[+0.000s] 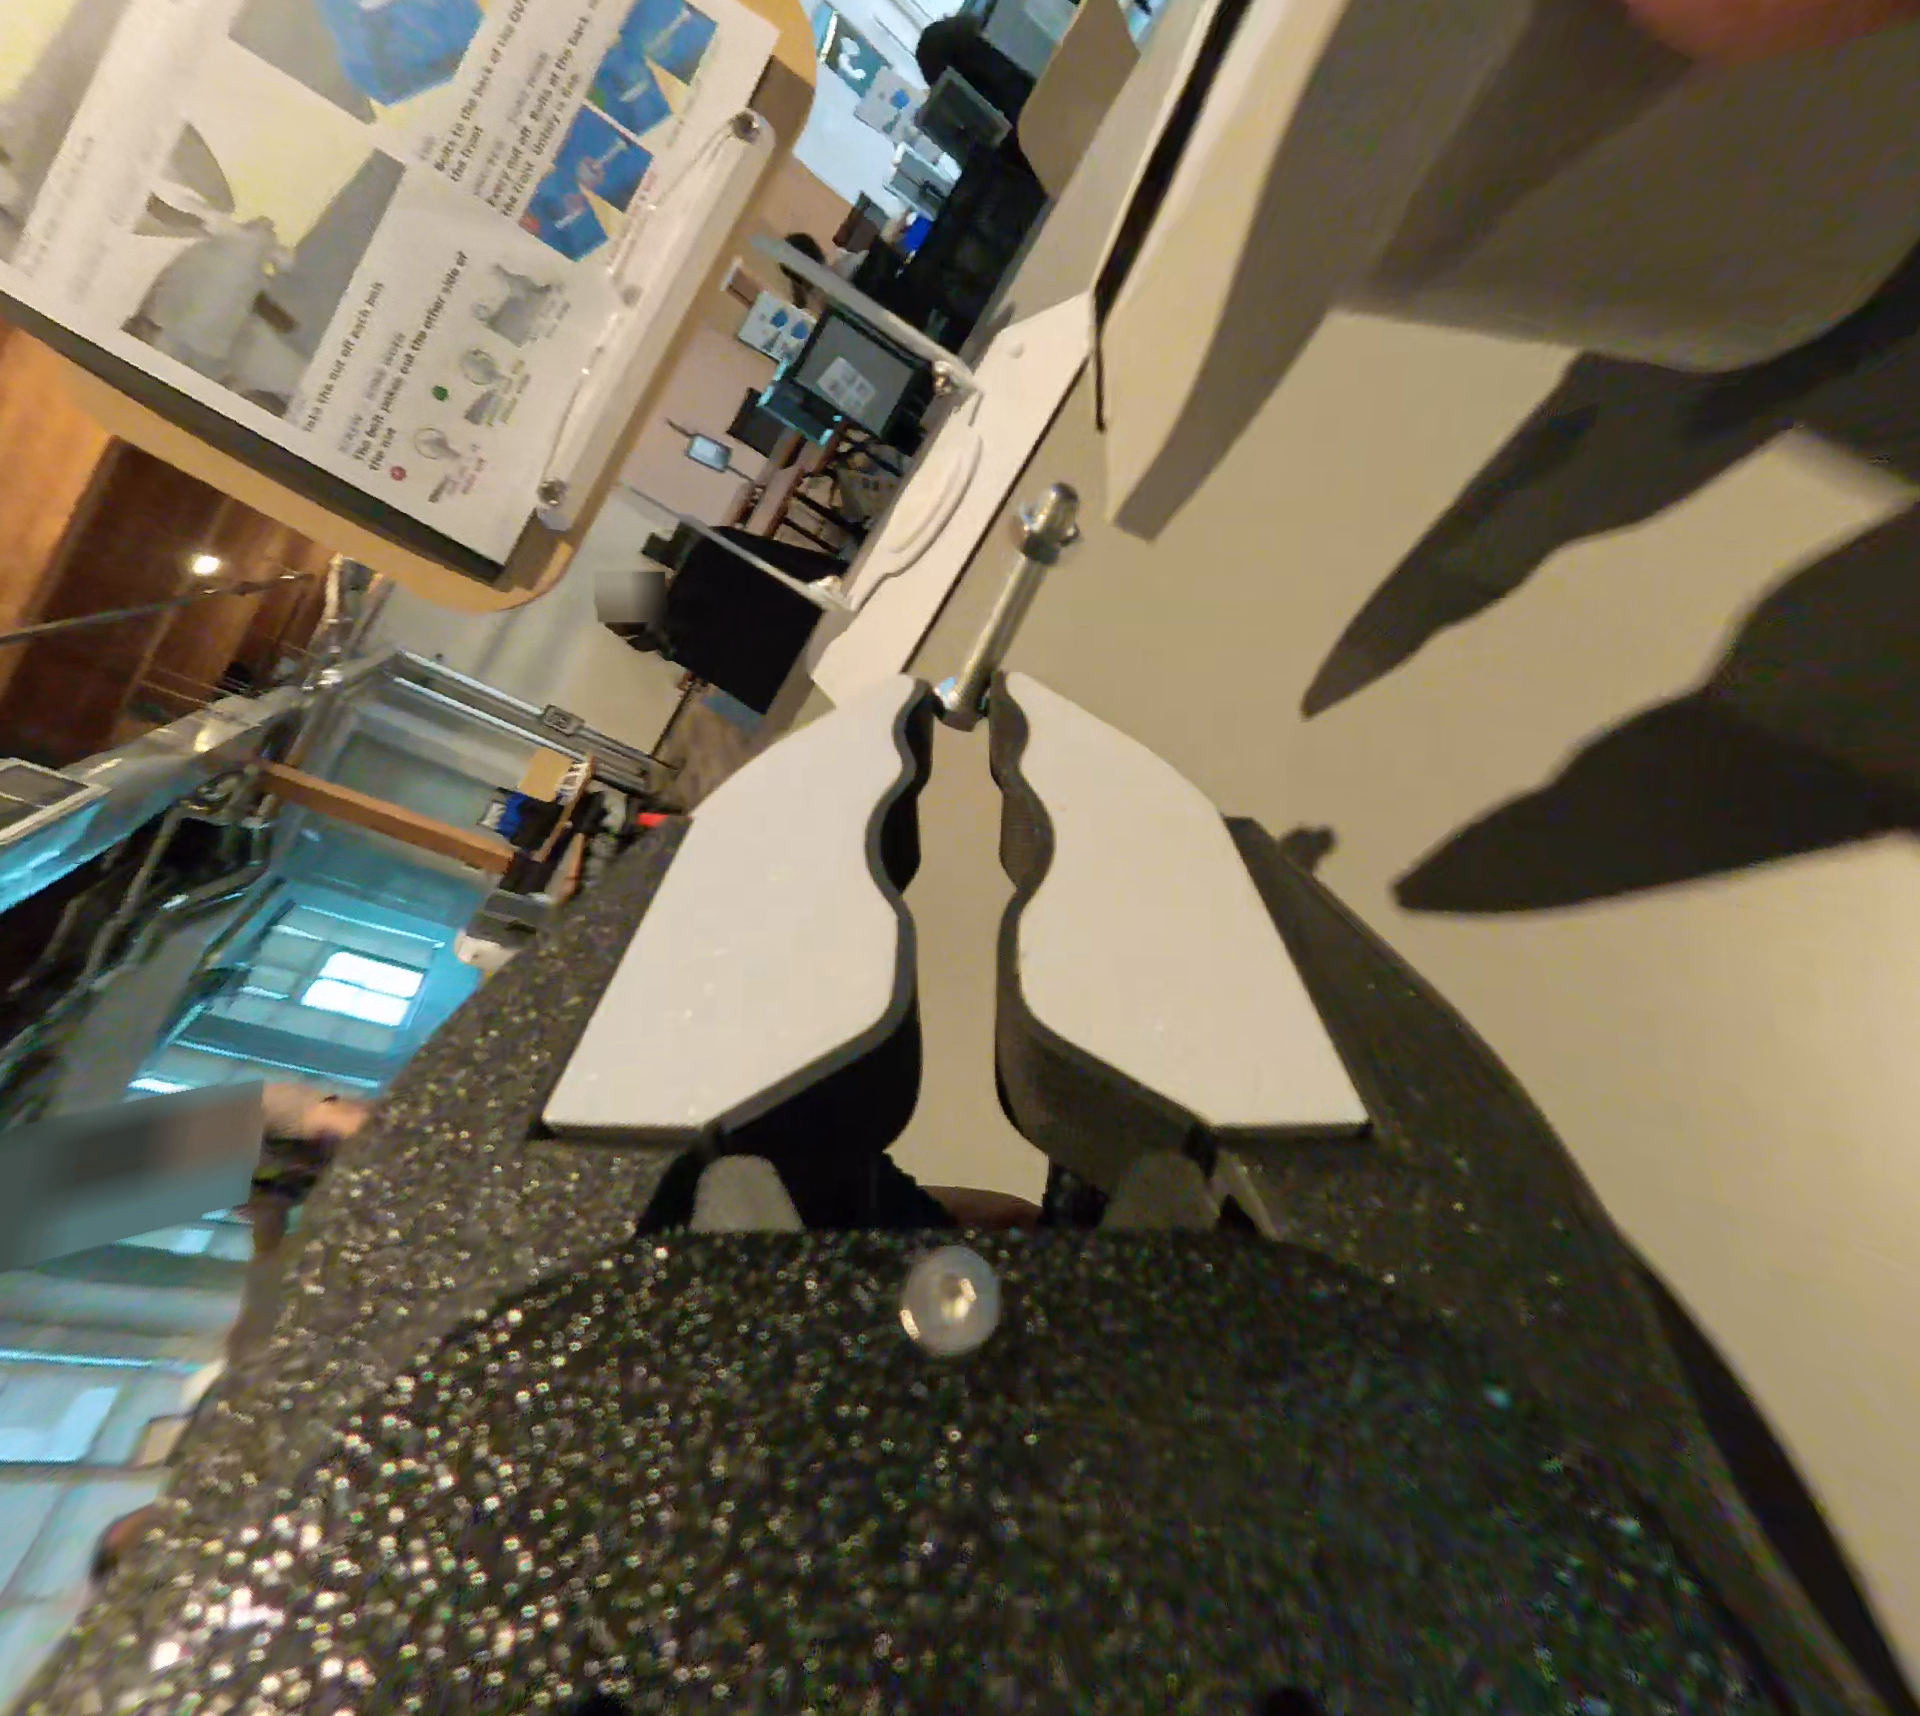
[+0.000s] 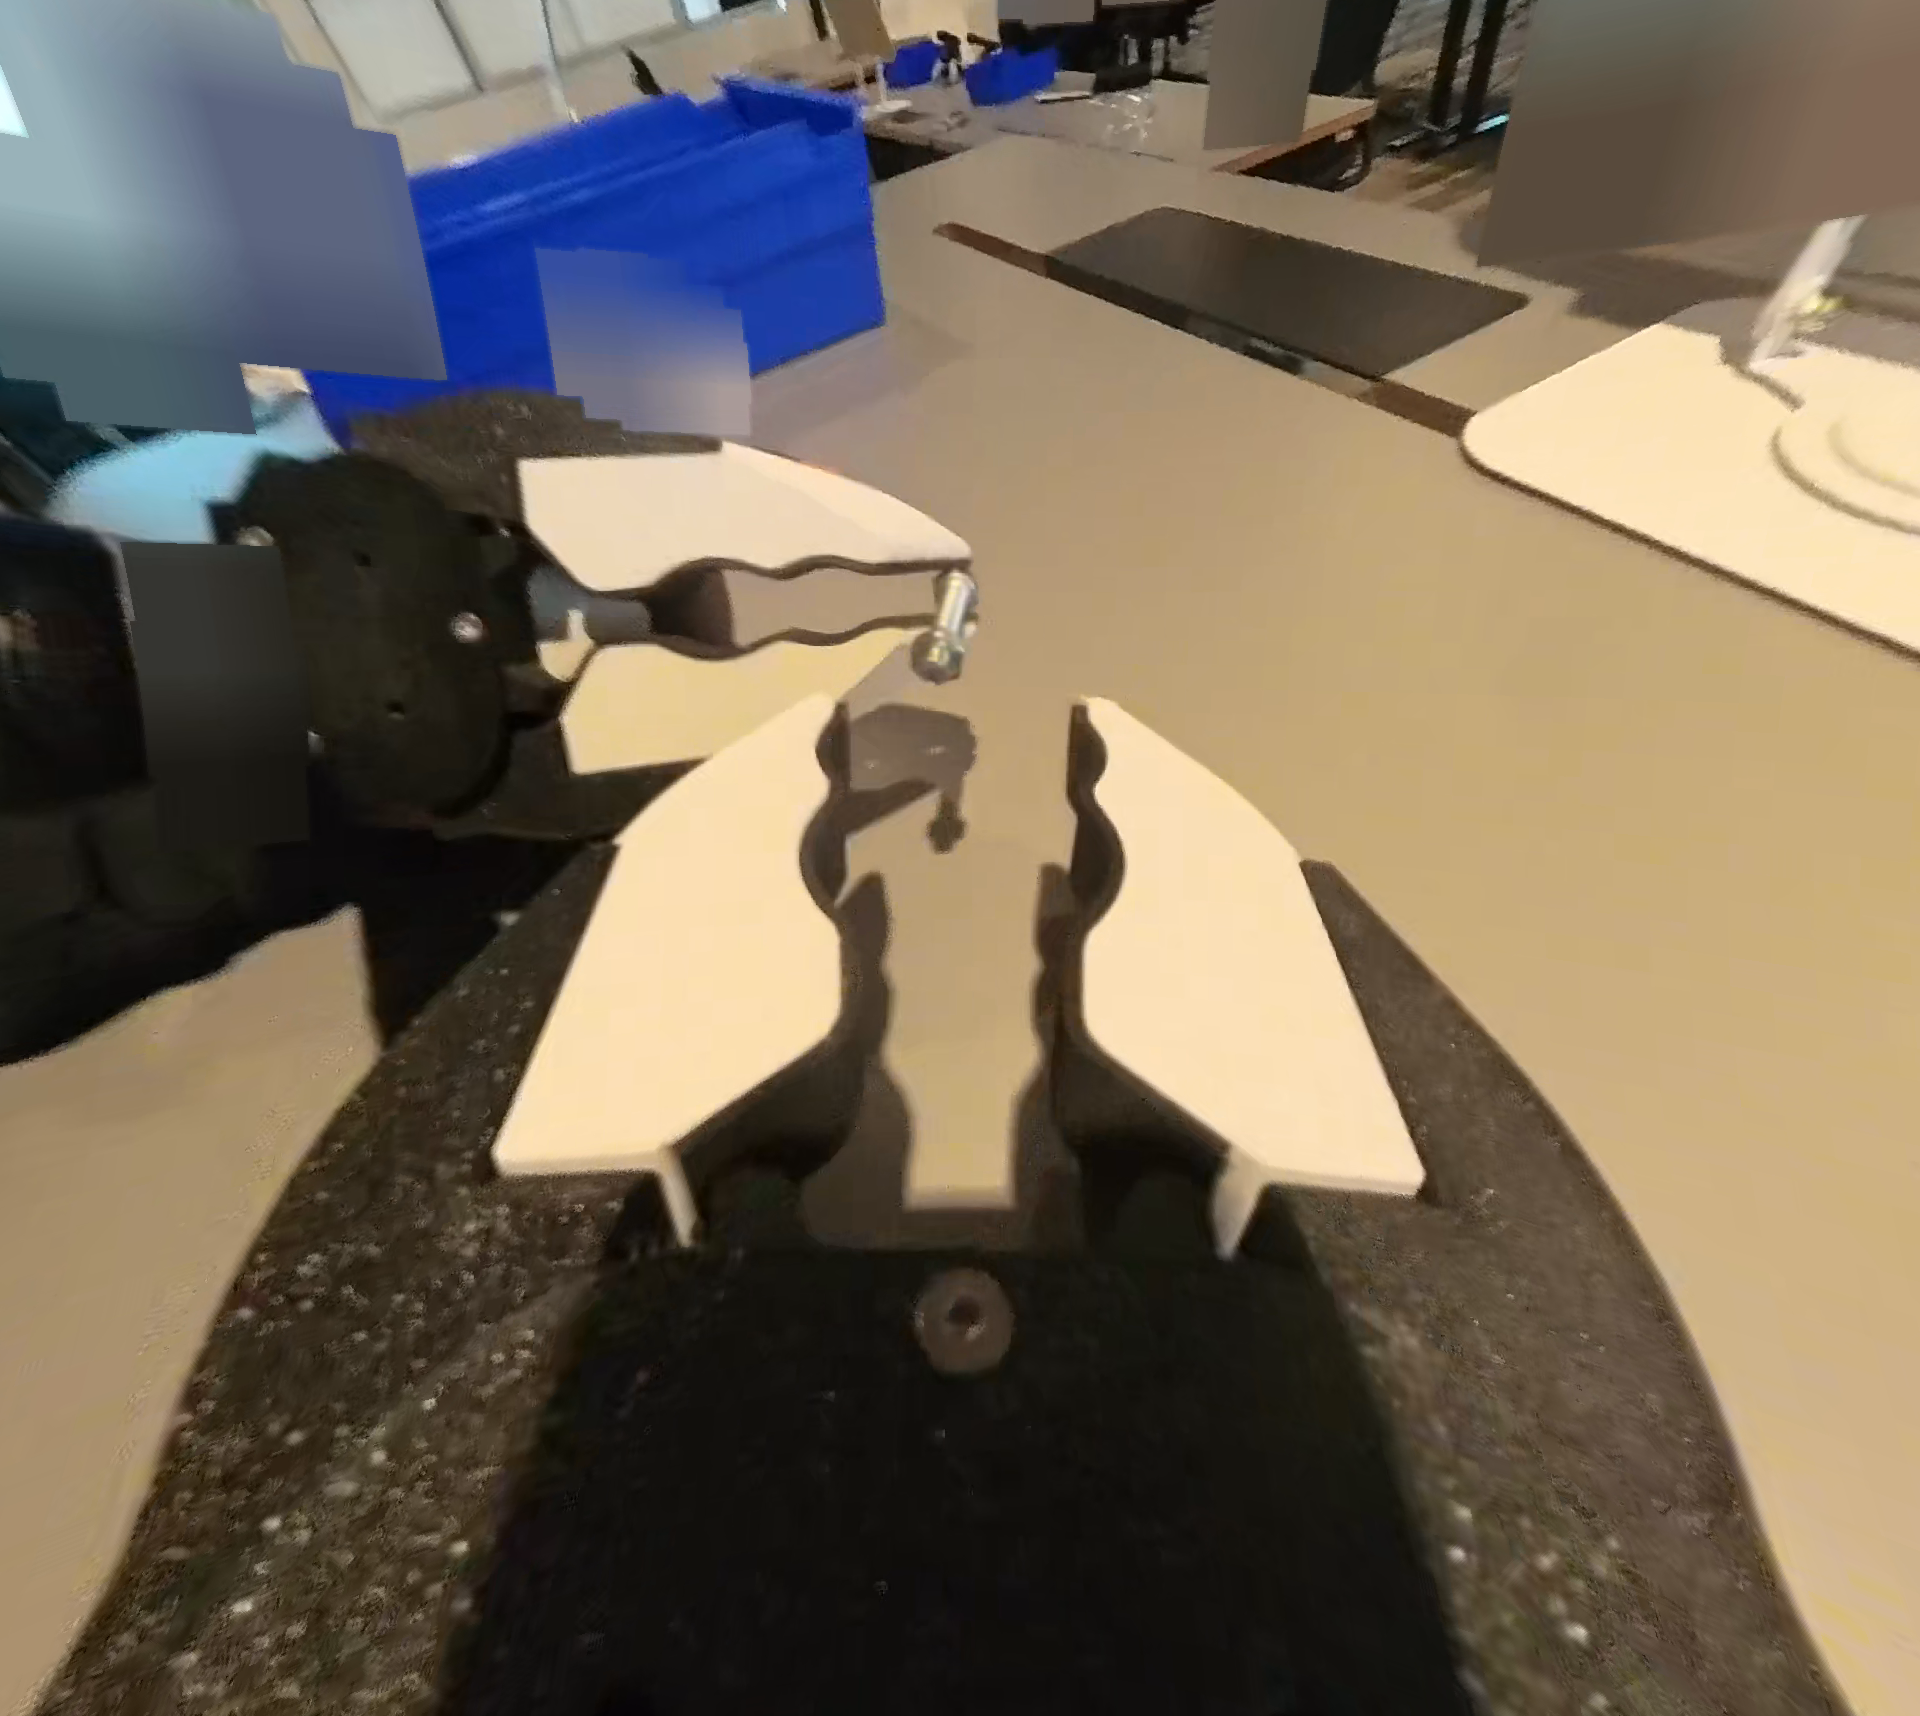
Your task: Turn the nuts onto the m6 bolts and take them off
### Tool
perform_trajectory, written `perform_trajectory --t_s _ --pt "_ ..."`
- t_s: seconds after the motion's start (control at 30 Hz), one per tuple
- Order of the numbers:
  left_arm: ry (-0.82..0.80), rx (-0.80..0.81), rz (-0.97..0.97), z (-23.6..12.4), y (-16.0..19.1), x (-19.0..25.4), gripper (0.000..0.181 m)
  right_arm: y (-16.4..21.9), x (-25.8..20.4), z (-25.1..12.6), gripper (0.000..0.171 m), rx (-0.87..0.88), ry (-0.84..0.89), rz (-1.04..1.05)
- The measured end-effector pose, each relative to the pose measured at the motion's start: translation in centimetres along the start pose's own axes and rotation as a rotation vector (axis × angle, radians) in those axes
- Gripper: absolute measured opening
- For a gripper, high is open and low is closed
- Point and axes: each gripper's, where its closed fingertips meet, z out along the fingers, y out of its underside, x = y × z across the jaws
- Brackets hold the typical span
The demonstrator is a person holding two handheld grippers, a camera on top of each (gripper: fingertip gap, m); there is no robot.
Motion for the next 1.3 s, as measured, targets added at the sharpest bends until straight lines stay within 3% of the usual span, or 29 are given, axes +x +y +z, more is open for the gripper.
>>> perform_trajectory --t_s 0.3,0.63,0.73,0.83,0.97,1.07,1.17,1.3 --pt "0.138 -0.018 -0.05 0.4 0.5 2.0 0.01 0.6 -0.5 0.3 0.032 -0.035 0.049 -0.129" --pt "0.164 0.0 -0.063 0.0 -0.2 2.6 0.01 1.6 0.3 -0.2 0.024 -0.125 0.14 -0.231" --pt "0.148 0.012 -0.134 -0.1 -0.2 1.7 0.01 0.3 0.8 -1.2 0.025 -0.14 0.198 -0.337" --pt "0.131 0.029 -0.179 -0.2 -0.3 1.0 0.01 -2.5 1.1 -2.9 0.025 -0.235 0.315 -0.696" --pt "0.122 0.043 -0.201 -0.4 -0.4 0.7 0.01 -7.1 -0.2 -6.6 0.025 -0.427 0.449 -1.532" --pt "0.116 0.051 -0.22 -0.6 -0.4 0.4 0.01 -9.3 -3.0 -9.3 0.023 -0.476 0.414 -2.052" --pt "0.112 0.053 -0.238 -0.6 -0.3 0.2 0.01 -10.7 -5.7 -10.7 0.022 -0.523 0.36 -2.366" --pt "0.117 0.055 -0.237 -0.6 -0.4 0.2 0.01 -12.9 -9.2 -10.7 0.028 -0.584 0.395 -2.51"
